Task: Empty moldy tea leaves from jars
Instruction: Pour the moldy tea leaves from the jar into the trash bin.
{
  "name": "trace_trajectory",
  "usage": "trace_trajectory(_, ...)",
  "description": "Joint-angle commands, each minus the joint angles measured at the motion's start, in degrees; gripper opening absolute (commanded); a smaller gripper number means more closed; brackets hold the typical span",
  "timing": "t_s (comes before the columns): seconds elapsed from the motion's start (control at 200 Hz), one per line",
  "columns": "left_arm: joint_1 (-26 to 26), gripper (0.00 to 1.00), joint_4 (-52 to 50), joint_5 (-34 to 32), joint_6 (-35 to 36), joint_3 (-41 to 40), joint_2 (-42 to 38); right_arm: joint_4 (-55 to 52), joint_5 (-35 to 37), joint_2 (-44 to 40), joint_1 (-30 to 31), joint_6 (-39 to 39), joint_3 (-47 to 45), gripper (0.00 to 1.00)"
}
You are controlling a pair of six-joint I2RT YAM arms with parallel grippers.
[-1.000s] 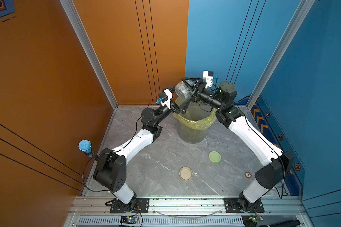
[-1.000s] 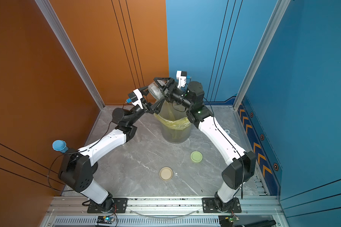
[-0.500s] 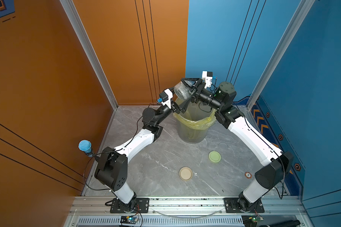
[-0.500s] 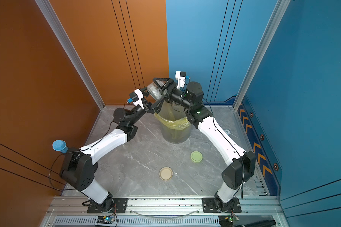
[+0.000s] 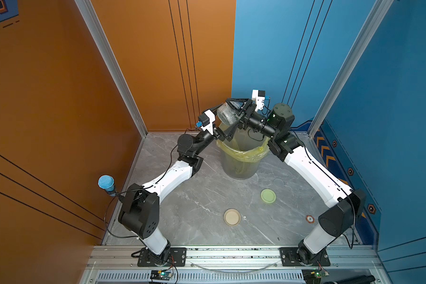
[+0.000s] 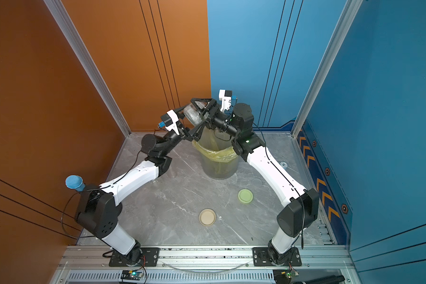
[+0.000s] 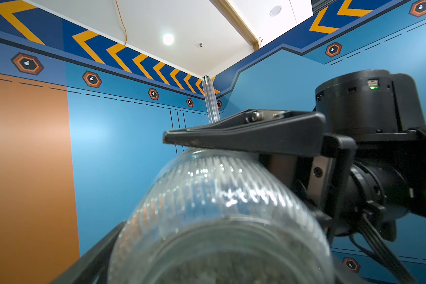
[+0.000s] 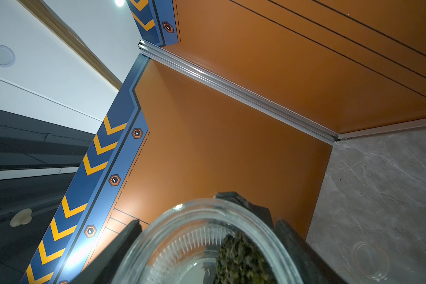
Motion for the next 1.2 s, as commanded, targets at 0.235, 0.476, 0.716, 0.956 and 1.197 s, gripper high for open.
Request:
trace_trajectory(0.235, -0.07, 0.81, -1.04, 2.75, -0.26, 2.70, -1.23, 3.25, -0.94, -0.71, 0.57, 0.61, -0.33, 0.39)
trace_trajectory(0.476, -0.33, 0.98, -1.48, 1.37, 0.41, 2.09, -1.78, 2.77, -0.94, -0.74, 0.43, 0.40, -0.50, 0.39)
trace_trajectory(0.716, -0.42, 0.98, -4.94, 2.91, 2.77, 1.78, -3.77, 2.52, -1.07, -0.63, 0.21, 0.22, -0.68, 0.38)
trace_trajectory(0.956, -0.40, 1.00, -9.90, 5.08, 5.43, 2.05, -5.34, 1.94, -1.11, -0.76, 0.18, -0.23, -0.86, 0.38)
trace_trajectory(1.197, -0.66, 0.87, -10.09, 5.36, 5.67, 1.93, -5.12, 2.33, -0.97, -0.71, 0.21, 0.07, -0.88, 0.38)
